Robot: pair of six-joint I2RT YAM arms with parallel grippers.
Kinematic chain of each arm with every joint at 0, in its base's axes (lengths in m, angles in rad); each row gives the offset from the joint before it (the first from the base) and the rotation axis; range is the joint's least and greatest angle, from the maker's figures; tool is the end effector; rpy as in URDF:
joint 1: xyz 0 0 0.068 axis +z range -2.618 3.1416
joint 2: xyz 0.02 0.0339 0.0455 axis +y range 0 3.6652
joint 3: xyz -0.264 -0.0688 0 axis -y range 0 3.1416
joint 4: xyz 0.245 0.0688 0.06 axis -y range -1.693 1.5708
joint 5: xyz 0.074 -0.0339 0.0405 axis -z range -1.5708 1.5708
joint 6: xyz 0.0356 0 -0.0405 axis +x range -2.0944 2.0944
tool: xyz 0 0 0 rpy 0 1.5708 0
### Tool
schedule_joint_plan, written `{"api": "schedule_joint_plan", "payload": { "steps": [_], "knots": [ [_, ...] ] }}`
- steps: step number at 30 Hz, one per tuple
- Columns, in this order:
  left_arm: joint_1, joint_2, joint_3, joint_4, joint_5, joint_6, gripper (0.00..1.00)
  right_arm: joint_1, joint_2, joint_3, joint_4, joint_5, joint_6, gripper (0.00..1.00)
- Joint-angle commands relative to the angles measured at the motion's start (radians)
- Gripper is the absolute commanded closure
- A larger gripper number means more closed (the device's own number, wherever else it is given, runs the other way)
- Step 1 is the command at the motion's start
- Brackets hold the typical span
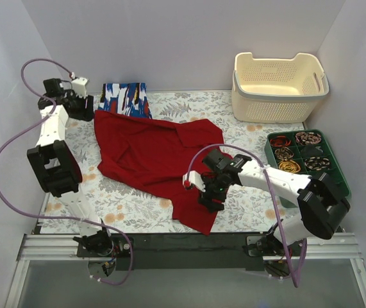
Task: Fold and stack the mixed laundry pile
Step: Flatten out the T-shirt at the center of the board.
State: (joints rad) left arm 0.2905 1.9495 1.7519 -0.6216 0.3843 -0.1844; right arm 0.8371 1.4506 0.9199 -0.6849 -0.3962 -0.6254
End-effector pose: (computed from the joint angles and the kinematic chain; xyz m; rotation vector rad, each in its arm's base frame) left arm 0.4280 0.1140 0.2914 -0.3764 2.3202 -0.4063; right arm 0.1687 0.2076 0.2032 -1.9239 1.9950 0.6054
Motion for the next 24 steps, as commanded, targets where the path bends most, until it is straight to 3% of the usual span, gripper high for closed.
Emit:
{"api": "schedule_joint_plan", "payload": {
  "steps": [1,7,14,18,21,22,23,24],
  "knots": [
    [0.059,-0.207,-0.139,-0.283,0.260,0.218,0.46,0.068,0.028,-0.016,-0.008,-0.053,0.001,0.30],
    [0.062,-0.365,-0.357,-0.354,0.317,0.272,0.47,0.204,0.042,-0.039,0.033,-0.004,0.013,0.30],
    [0.064,-0.397,-0.413,-0.414,0.320,0.313,0.46,0.255,0.043,-0.121,0.097,0.117,-0.057,0.24],
    [0.065,-0.403,-0.414,-0.414,0.318,0.307,0.46,0.295,0.103,-0.141,0.195,0.206,-0.013,0.29],
    [0.067,-0.414,-0.428,-0.411,0.306,0.316,0.46,0.309,0.117,-0.162,0.226,0.247,0.010,0.60],
    [0.067,-0.417,-0.439,-0.406,0.303,0.325,0.46,0.307,0.110,-0.177,0.229,0.276,0.033,0.83],
    [0.067,-0.420,-0.445,-0.405,0.300,0.335,0.46,0.306,0.079,-0.185,0.232,0.293,0.045,0.94],
    [0.067,-0.426,-0.450,-0.402,0.301,0.336,0.46,0.301,0.053,-0.190,0.229,0.309,0.059,0.99]
  ]
}}
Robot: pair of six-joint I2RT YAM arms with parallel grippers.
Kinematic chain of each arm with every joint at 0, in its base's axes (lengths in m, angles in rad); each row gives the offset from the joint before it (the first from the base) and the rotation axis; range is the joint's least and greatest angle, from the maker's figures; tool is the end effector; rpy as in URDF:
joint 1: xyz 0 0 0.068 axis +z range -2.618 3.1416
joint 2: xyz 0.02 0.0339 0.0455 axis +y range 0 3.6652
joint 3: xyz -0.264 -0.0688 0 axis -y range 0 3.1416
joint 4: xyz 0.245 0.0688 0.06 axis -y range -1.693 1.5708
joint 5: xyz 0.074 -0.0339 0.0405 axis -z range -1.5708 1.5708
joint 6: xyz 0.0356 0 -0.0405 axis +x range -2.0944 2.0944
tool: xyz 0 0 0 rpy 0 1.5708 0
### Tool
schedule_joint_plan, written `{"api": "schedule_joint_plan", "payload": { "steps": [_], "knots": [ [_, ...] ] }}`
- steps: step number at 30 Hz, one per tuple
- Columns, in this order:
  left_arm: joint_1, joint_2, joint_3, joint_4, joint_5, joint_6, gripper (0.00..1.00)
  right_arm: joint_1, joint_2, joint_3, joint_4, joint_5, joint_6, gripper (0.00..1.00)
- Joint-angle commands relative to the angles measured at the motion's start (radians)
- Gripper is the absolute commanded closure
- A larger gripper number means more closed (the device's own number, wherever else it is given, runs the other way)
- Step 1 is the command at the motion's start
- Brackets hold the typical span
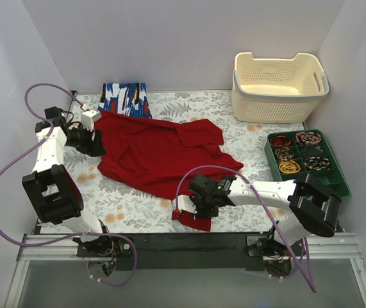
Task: Fold and stack the mixed laundry pile
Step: Flatten out the T-shirt at the center of the board.
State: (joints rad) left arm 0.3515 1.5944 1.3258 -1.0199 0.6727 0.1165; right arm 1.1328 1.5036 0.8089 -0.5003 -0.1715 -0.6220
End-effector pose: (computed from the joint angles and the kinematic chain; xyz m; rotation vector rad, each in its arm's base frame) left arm 0.2956 0.0848 0.2724 -0.1769 2.6028 -0.8003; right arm 0.1086 0.2461 0.1647 -2.1813 1.7533 0.3672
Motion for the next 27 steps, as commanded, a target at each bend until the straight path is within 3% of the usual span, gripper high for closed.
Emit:
{"api": "schedule_joint_plan", "payload": {
  "steps": [1,3,7,11,13,20,23,27],
  "knots": [
    [0.006,-0.074,-0.030,0.003,0.014,0.038,0.47,-0.025,-0.034,-0.076,0.036,0.093,0.065,0.99],
    [0.007,-0.080,-0.036,-0.006,0.040,0.054,0.48,-0.079,-0.159,-0.059,-0.007,0.092,0.056,0.99],
    [0.007,-0.109,-0.066,-0.020,0.076,0.129,0.49,-0.369,-0.216,0.078,-0.165,-0.066,-0.010,0.99],
    [0.006,-0.139,-0.100,-0.008,0.102,0.208,0.51,-0.472,-0.345,0.124,-0.173,-0.100,-0.073,0.99],
    [-0.008,-0.148,-0.128,-0.075,0.125,0.391,0.52,-0.499,-0.388,0.147,-0.187,-0.117,-0.067,0.99],
    [-0.170,-0.289,-0.342,0.078,-0.010,0.597,0.52,-0.760,-0.477,0.297,-0.216,-0.195,-0.001,0.99],
    [-0.223,-0.280,-0.352,0.101,-0.019,0.614,0.48,-0.827,-0.516,0.384,-0.237,-0.243,0.025,0.99],
    [-0.241,-0.209,-0.266,0.210,0.011,0.459,0.45,-0.828,-0.523,0.403,-0.271,-0.193,0.018,0.99]
  ]
}}
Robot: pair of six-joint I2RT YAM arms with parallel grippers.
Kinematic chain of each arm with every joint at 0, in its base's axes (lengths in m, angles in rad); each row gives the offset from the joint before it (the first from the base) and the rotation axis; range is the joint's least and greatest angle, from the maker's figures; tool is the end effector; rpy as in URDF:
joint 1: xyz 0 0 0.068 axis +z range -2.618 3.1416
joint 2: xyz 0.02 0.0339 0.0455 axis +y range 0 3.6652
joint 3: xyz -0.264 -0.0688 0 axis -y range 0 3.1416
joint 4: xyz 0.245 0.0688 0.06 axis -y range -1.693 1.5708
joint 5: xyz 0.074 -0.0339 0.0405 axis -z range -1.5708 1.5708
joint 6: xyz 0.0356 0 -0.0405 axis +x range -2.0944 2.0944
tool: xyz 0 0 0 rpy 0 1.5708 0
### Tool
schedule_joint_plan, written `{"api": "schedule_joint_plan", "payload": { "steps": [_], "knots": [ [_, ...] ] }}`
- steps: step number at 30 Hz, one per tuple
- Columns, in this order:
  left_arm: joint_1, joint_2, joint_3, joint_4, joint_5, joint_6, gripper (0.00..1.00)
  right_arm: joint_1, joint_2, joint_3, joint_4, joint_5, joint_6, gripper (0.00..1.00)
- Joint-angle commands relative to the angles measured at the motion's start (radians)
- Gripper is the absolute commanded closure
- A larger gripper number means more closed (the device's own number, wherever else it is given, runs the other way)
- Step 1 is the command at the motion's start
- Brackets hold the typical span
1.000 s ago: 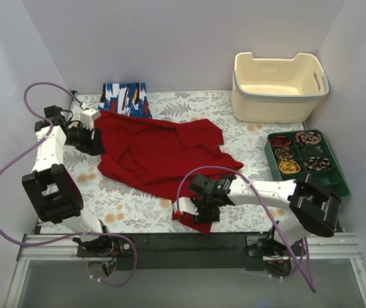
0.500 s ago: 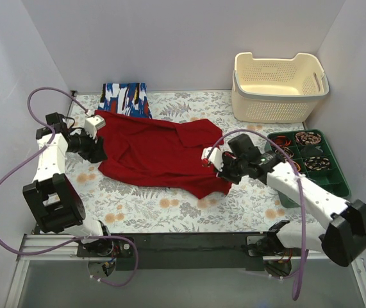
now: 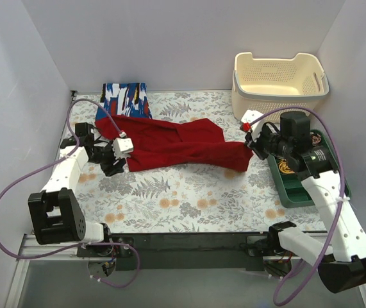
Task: Fold and stack the mixed laundry pile
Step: Flatten out the T-shirt at the center of the board.
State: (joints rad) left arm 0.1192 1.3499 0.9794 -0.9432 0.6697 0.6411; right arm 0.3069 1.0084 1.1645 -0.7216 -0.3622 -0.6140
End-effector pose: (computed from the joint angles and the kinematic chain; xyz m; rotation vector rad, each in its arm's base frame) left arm 0.2391 0.0064 0.2397 0.7755 2.4555 -0.7078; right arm 0.1892 0.0732 0.3767 -1.1180 1.7801 0.2026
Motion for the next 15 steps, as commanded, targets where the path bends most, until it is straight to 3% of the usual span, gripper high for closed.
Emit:
{"api": "schedule_joint_plan", "payload": {
  "steps": [1,2,5,11,15],
  "knots": [
    [-0.010,0.090,0.103,0.176,0.004,-0.095,0.45,-0.003,-0.037,0.040,-0.049,0.012,-0.001,0.99],
    [-0.010,0.116,0.152,0.204,-0.007,-0.172,0.46,-0.006,-0.040,0.037,-0.045,0.020,-0.016,0.99],
    [-0.010,0.204,0.199,0.279,-0.038,-0.215,0.47,-0.008,-0.050,0.032,-0.056,0.013,0.000,0.99],
    [-0.010,0.333,0.209,0.357,-0.076,-0.115,0.48,-0.008,-0.039,0.046,-0.059,0.035,0.022,0.99],
    [-0.022,0.371,0.185,0.388,-0.071,0.037,0.48,-0.008,-0.028,0.083,-0.064,0.037,0.042,0.99]
  ]
}}
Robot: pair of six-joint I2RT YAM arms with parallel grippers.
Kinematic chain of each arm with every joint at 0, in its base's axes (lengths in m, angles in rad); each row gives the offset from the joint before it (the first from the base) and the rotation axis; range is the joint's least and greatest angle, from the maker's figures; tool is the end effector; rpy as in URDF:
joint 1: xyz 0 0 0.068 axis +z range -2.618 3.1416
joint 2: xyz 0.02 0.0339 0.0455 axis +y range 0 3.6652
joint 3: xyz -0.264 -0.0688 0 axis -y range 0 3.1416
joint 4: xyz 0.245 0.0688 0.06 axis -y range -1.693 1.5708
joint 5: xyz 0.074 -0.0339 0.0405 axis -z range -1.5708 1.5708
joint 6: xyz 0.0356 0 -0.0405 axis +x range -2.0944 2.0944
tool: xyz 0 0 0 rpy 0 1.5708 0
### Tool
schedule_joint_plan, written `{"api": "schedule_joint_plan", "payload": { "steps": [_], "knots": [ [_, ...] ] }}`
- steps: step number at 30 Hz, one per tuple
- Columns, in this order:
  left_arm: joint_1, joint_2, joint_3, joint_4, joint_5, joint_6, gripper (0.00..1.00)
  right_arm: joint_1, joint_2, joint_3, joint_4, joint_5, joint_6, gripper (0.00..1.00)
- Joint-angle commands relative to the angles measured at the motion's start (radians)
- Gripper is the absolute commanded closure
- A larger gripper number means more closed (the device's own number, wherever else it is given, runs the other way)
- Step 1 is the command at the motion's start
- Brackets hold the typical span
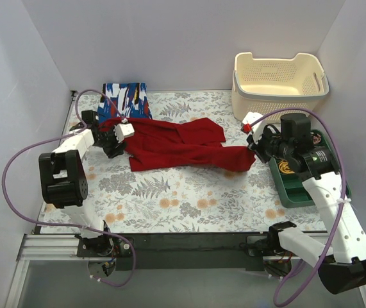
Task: Fold and stack the mixed laundry pile
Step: Flatten out the T-shirt at the center of the board.
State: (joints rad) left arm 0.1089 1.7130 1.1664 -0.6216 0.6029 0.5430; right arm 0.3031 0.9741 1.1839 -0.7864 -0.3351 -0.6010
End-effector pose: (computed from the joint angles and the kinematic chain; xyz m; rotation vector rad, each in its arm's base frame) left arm 0.3386 0.0167 0.2037 0.6978 2.4228 -0.5768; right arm 0.1769 0.0676 0.3829 -1.0949 1.8119 0.1829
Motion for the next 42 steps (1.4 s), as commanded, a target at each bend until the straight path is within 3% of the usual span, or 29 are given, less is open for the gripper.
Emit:
{"api": "schedule_joint_plan", "payload": {
  "steps": [1,2,6,9,14,19,21,24,30,34,38,40,42],
  "knots": [
    [-0.018,0.013,-0.025,0.129,-0.014,0.132,0.48,-0.004,0.009,0.068,-0.005,0.005,0.038,0.99],
    [-0.021,0.022,-0.027,0.149,-0.026,0.132,0.49,-0.004,0.011,0.071,-0.008,0.001,0.041,0.99],
    [-0.017,0.045,0.010,0.096,-0.101,0.127,0.93,-0.004,0.009,0.089,-0.030,0.030,0.043,0.99],
    [0.109,-0.050,-0.001,0.015,-0.023,0.170,1.00,-0.005,-0.031,0.108,-0.063,0.076,0.012,0.99],
    [0.331,-0.160,0.000,-0.061,0.090,0.190,1.00,-0.004,-0.147,0.012,-0.140,0.048,0.001,0.99],
    [0.359,-0.208,-0.100,0.029,0.077,0.170,1.00,-0.004,-0.195,-0.142,-0.183,0.011,-0.065,0.99],
    [0.359,-0.187,-0.080,-0.068,0.121,0.211,0.98,-0.005,-0.184,-0.174,-0.180,0.013,-0.083,0.99],
    [0.302,-0.219,-0.114,-0.051,0.210,0.201,0.71,-0.004,-0.151,-0.170,-0.177,-0.005,-0.082,0.99],
    [0.095,-0.221,-0.241,0.221,0.181,0.107,0.59,-0.005,-0.103,-0.109,-0.175,-0.007,-0.054,0.99],
    [0.003,-0.123,-0.243,0.356,0.137,0.054,0.58,-0.005,-0.094,-0.070,-0.177,-0.004,-0.036,0.99],
    [-0.052,-0.015,-0.171,0.327,0.110,0.104,0.60,-0.005,-0.089,-0.037,-0.180,0.022,-0.017,0.99],
    [-0.063,0.013,-0.162,0.246,0.092,0.167,0.66,-0.005,-0.084,-0.020,-0.177,0.037,-0.014,0.99],
    [-0.067,0.022,-0.154,0.170,0.065,0.228,0.78,-0.005,-0.075,0.002,-0.175,0.053,-0.011,0.99]
  ]
}}
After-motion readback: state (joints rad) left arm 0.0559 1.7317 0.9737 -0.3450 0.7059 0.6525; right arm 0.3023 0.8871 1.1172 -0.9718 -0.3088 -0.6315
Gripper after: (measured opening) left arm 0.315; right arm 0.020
